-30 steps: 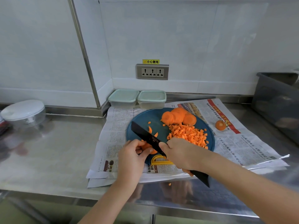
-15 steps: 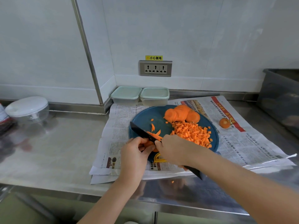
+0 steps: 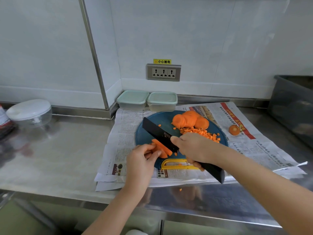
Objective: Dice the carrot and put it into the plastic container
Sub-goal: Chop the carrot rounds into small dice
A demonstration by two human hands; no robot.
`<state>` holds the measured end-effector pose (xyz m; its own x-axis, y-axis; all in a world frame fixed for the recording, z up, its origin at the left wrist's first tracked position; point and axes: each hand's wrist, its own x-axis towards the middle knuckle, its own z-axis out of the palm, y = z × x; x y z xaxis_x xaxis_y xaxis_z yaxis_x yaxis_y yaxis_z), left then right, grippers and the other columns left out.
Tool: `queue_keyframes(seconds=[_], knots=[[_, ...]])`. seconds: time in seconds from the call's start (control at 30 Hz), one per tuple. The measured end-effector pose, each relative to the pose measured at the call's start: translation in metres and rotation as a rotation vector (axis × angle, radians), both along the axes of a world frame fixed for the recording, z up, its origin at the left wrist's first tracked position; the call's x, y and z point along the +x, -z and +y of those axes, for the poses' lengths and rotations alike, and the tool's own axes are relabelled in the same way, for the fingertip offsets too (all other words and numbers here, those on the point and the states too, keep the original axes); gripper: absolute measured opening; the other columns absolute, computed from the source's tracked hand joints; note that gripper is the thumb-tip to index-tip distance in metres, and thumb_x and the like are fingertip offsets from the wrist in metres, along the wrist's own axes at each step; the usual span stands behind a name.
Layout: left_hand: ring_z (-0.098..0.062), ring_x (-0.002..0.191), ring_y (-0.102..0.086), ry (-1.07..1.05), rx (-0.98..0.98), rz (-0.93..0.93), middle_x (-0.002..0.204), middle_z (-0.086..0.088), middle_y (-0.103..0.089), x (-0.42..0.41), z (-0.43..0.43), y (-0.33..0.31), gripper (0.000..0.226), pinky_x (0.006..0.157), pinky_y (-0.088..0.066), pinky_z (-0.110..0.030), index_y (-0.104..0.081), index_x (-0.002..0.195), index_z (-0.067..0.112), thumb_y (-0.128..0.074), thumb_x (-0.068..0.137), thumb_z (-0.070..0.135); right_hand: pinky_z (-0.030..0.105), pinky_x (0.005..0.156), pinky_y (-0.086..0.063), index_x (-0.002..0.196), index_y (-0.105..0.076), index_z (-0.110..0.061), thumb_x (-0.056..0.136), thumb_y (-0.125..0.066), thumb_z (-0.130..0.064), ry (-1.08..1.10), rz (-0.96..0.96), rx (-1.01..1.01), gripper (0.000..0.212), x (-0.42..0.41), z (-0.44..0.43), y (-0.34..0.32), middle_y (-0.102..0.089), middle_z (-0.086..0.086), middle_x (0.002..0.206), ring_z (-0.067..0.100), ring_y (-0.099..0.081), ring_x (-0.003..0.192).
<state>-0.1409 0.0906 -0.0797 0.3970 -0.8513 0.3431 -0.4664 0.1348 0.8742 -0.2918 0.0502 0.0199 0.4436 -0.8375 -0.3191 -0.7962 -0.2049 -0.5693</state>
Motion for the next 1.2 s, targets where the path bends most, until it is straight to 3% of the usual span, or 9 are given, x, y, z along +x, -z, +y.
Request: queue_keyframes(seconds=[0.3,0.4,0.57,0.7,0.8,1.2], knots=[[-0.002,0.075,-0.068,-0.015,0.022,0.057,0.08,0.004,-0.073,0.0,-0.002,0.003,0.006,0.073,-0.054,-0.017,-0.072,0.084,0.014,-0.075,0.079,0.015,0.022,0.036,-0.04,0.078,-0.047,-0.007,0.102,-0.028,-0.041,-0.011,0.028,-0.027,0.046,-0.001,0.016,-0.003,-0.043,0.008,0.052,0.017,-0.041,0.033],[0.001,0.074,-0.067,-0.015,0.011,0.032,0.079,0.007,-0.071,0.0,0.0,0.001,0.006,0.071,-0.052,-0.012,-0.074,0.083,0.016,-0.076,0.078,0.014,0.024,0.035,-0.038,0.072,-0.043,-0.009,0.104,-0.027,-0.037,-0.039,0.031,-0.062,0.045,0.0,0.017,0.001,-0.044,0.011,0.056,0.019,-0.042,0.035],[0.002,0.074,-0.065,-0.032,0.01,-0.018,0.08,0.008,-0.069,0.0,-0.001,-0.001,0.007,0.069,-0.048,-0.008,-0.074,0.084,0.015,-0.076,0.078,0.014,0.025,0.05,-0.037,0.068,-0.036,-0.02,0.105,-0.02,-0.034,-0.06,0.119,-0.197,0.043,0.005,0.014,0.016,-0.044,0.002,0.066,0.019,-0.047,0.059],[-0.006,0.076,-0.067,-0.035,0.023,-0.023,0.083,0.003,-0.07,0.001,-0.002,0.001,0.01,0.072,-0.054,-0.021,-0.075,0.088,0.012,-0.076,0.079,0.014,0.024,0.055,-0.036,0.068,-0.033,-0.023,0.104,-0.019,-0.032,-0.087,0.179,-0.234,0.04,0.011,0.009,0.028,-0.043,-0.001,0.07,0.013,-0.041,0.059],[-0.007,0.076,-0.066,-0.057,0.03,-0.042,0.083,0.002,-0.07,0.001,-0.001,0.0,0.01,0.072,-0.053,-0.023,-0.075,0.089,0.011,-0.075,0.079,0.014,0.022,0.054,-0.033,0.066,-0.028,-0.023,0.105,-0.02,-0.026,-0.086,0.178,-0.243,0.04,0.015,0.011,0.028,-0.039,-0.002,0.068,0.014,-0.04,0.06],[-0.002,0.075,-0.064,-0.065,0.05,-0.041,0.084,0.002,-0.071,0.001,-0.001,-0.002,0.011,0.067,-0.046,-0.006,-0.075,0.092,0.01,-0.073,0.082,0.014,0.021,0.054,-0.031,0.066,-0.029,-0.024,0.105,-0.019,-0.029,-0.126,0.204,-0.24,0.041,0.019,0.015,0.023,-0.038,-0.003,0.067,0.008,-0.033,0.056]])
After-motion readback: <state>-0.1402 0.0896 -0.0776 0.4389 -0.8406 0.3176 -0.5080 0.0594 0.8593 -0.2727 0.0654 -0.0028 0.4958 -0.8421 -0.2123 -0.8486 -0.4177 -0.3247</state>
